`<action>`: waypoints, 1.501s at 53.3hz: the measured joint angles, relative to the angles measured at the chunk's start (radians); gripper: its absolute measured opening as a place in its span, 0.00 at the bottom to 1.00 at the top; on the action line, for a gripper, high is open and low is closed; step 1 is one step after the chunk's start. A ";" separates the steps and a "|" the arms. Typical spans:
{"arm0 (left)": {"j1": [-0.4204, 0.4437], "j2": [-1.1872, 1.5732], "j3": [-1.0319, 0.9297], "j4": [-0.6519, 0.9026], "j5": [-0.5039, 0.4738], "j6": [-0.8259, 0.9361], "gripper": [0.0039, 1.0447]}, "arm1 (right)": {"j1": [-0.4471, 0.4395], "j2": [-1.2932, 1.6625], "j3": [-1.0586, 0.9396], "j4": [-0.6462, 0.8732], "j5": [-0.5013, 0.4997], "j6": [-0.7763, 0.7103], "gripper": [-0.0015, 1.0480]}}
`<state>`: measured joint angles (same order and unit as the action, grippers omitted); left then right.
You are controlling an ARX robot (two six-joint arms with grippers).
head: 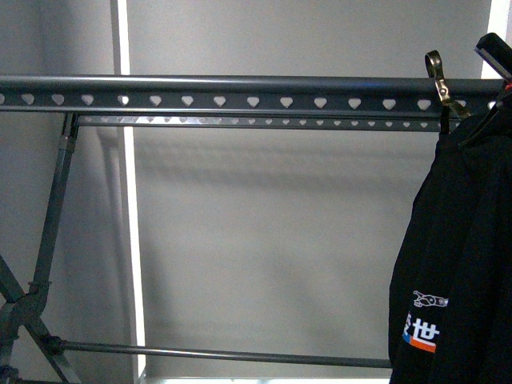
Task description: Hang clothes on hanger
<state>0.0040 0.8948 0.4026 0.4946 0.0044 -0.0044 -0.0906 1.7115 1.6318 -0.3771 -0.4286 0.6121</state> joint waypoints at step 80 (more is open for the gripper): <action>-0.004 -0.649 -0.385 -0.245 -0.005 0.003 0.03 | 0.105 -1.591 -1.485 0.342 0.440 -0.611 0.02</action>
<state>0.0002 0.2459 0.0181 0.2501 -0.0002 -0.0017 0.0139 0.1204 0.1467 -0.0349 0.0116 0.0010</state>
